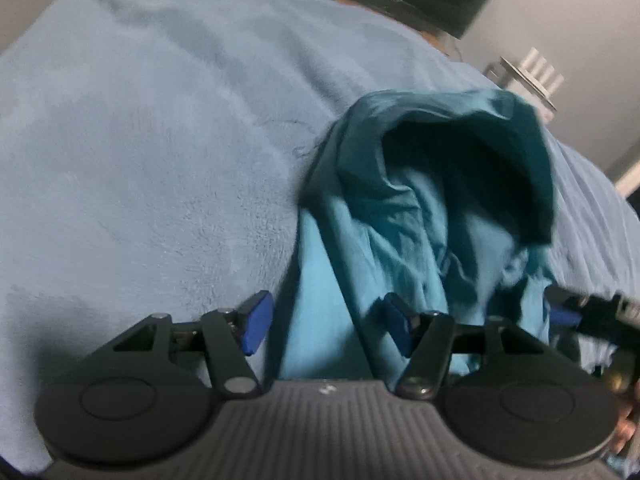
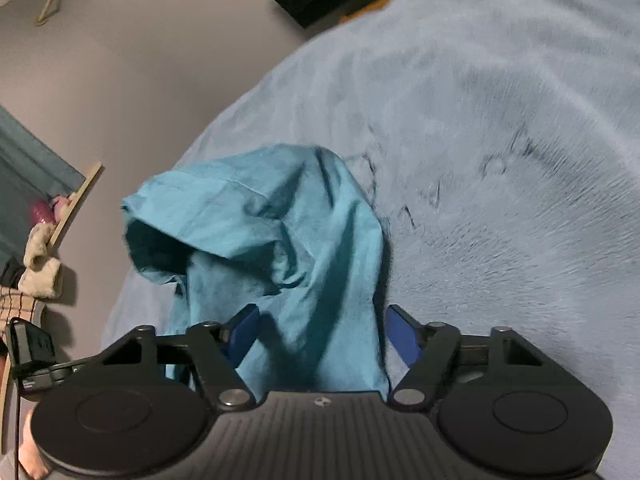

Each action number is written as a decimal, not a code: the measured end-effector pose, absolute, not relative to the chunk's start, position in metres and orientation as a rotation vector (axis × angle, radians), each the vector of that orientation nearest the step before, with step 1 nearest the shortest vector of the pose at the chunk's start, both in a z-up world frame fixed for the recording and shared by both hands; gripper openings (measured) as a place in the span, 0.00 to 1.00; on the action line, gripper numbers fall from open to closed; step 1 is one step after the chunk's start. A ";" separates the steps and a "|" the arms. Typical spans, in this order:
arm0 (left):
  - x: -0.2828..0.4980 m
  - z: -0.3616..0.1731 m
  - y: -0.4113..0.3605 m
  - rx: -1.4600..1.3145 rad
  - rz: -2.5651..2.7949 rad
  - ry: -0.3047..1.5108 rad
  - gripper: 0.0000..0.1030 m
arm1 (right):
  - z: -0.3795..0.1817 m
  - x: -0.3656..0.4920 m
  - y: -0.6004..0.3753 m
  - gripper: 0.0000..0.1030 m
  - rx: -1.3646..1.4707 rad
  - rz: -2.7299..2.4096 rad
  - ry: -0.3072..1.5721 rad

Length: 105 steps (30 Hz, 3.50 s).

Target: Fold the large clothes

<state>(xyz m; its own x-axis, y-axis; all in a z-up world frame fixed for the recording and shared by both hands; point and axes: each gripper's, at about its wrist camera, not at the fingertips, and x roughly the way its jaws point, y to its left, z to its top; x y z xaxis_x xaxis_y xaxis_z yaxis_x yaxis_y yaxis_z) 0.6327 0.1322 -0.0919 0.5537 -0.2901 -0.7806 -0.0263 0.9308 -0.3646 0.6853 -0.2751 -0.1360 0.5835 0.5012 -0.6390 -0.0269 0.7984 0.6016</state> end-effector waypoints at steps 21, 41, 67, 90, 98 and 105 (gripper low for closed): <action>0.645 -0.072 0.113 -0.287 -0.299 0.835 0.01 | -0.125 0.691 -0.261 0.20 0.576 0.367 0.776; 0.364 -0.040 0.105 0.274 -0.573 0.566 0.00 | -0.059 0.445 -0.263 0.22 0.013 0.577 0.592; 0.304 0.023 0.011 0.147 -0.588 0.741 0.00 | -0.023 0.323 -0.237 0.39 0.025 0.628 0.743; 0.239 -0.056 0.045 0.015 -0.372 0.901 0.02 | -0.102 0.234 -0.173 0.51 -0.079 0.551 0.731; 0.175 -0.023 0.112 -0.200 -0.132 0.931 0.53 | -0.076 0.210 -0.153 0.50 -0.041 0.552 0.707; 0.148 -0.026 0.193 -0.521 0.132 0.930 0.63 | -0.074 0.199 -0.146 0.56 -0.011 0.536 0.737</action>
